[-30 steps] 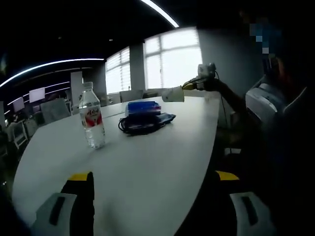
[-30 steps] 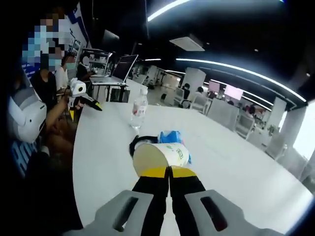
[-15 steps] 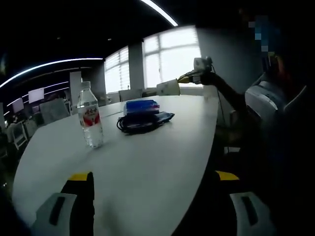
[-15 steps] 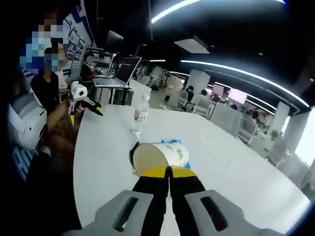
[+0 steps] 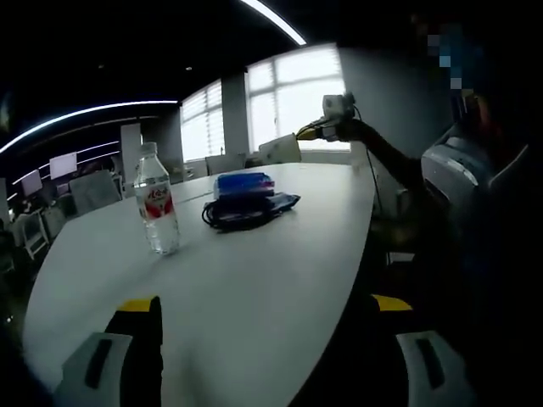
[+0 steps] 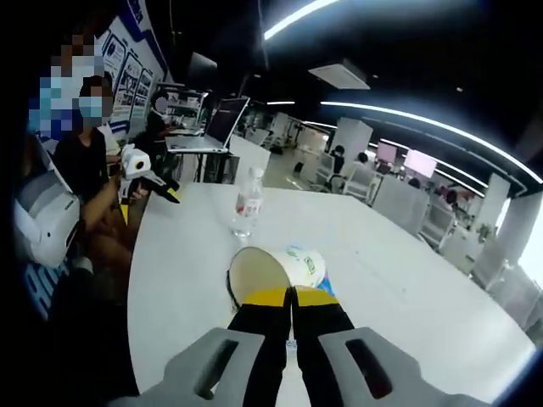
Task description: Arrange the tabletop items into an orderly group along one side of the table until the central work area is clear of visible clutter.
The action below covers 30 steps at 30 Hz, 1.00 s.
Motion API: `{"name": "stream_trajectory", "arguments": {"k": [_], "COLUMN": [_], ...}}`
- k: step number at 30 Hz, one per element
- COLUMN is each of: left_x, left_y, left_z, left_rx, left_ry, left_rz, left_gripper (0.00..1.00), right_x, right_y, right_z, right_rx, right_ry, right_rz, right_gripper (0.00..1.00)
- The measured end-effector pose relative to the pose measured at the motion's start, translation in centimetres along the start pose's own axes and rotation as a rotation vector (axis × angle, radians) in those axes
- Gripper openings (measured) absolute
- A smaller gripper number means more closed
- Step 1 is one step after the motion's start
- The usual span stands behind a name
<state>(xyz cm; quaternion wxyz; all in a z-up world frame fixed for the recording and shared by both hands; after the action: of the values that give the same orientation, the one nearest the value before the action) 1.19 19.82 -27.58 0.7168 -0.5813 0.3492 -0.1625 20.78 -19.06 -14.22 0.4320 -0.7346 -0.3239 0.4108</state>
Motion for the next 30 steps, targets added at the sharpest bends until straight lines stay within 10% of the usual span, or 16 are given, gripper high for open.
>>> {"name": "stream_trajectory", "arguments": {"k": [30], "left_x": [-0.1], "left_y": [-0.6], "left_z": [-1.1], "left_rx": [0.015], "left_ry": [0.012], "left_rz": [-0.009], "left_gripper": [1.0], "right_x": [5.1], "right_y": [-2.6], "right_z": [-0.4], "right_rx": [0.122], "right_ry": [-0.179], "right_rz": [-0.003], "right_gripper": [0.0]}}
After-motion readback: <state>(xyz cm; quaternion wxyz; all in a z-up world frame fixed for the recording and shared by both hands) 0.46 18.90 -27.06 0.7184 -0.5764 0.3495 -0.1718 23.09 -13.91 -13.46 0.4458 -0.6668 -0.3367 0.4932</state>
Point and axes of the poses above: the point that each gripper's makers call its tool centre point, and the gripper's own axes: x roughly forward along the fingers, z roughly to its left, y roughly out of its underside, the point moved 6 cm from there along -x, roughly backward along the fingers, and after that the axes turned 2 degrees about -z, right-handed, at the moved point
